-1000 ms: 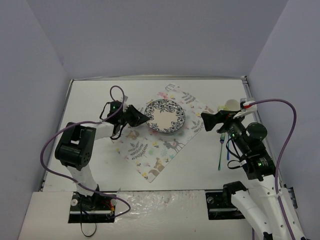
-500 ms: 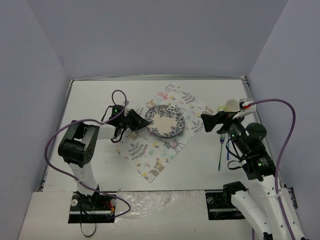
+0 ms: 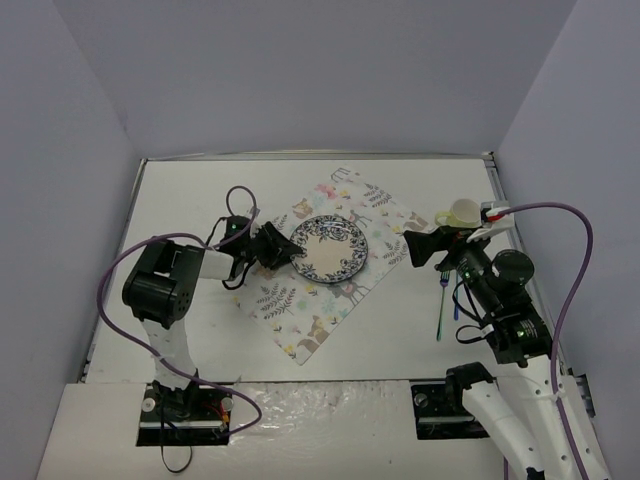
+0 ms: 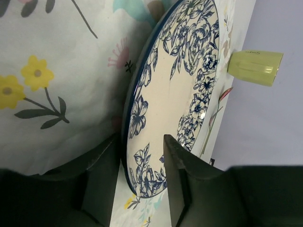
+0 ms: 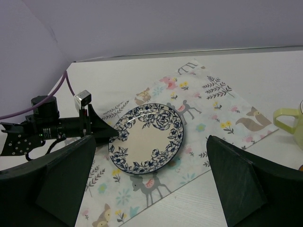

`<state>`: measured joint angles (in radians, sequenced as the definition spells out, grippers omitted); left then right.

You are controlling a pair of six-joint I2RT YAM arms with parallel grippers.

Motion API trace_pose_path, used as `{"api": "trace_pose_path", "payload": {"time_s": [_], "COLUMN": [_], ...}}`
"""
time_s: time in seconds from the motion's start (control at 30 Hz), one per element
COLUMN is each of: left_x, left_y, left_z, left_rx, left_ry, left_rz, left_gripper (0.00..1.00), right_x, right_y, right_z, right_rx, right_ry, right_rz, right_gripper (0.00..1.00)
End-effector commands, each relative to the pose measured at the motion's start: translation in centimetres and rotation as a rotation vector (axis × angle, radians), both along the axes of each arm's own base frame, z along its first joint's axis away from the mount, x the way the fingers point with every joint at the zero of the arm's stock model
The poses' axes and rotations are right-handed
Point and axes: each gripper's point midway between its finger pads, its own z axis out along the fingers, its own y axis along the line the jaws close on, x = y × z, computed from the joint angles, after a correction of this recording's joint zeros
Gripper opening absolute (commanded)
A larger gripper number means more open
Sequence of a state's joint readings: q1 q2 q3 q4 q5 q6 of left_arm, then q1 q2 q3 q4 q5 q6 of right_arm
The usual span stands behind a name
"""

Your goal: Set the dinner table for one person

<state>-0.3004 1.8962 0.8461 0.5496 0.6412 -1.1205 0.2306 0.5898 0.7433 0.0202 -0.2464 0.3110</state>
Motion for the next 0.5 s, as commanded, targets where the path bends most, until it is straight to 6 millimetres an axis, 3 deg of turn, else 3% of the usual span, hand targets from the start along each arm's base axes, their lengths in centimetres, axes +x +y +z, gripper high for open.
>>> {"api": "trace_pose_path", "payload": {"time_s": [0.0, 0.27, 0.4, 0.47], "left_x": [0.9, 0.4, -0.2, -0.4], "left_y": [-0.9, 0.5, 2.1, 3.4], "left_z": [3.6, 4.3, 5.4, 6.7], "left_rx": [-0.06, 0.054, 0.199, 0.296], "left_ry": [-0.121, -0.102, -0.079, -0.111], "left_rz": [-0.018, -0.003, -0.001, 0.001], "left_gripper": [0.47, 0.79, 0.95, 0.97], "right_x": [0.2, 1.0, 2.0, 2.6], "right_y": [-0.3, -2.5, -4.9, -6.0], "right_z": [1.5, 0.4, -1.7, -2.7], "right_rx": [-0.004, 0.001, 0.004, 0.014], "right_ry": [-0.064, 0.002, 0.118, 0.176], "right_rz": [-0.019, -0.161, -0.324, -0.407], "right_gripper": [1.0, 1.0, 1.0, 1.0]}}
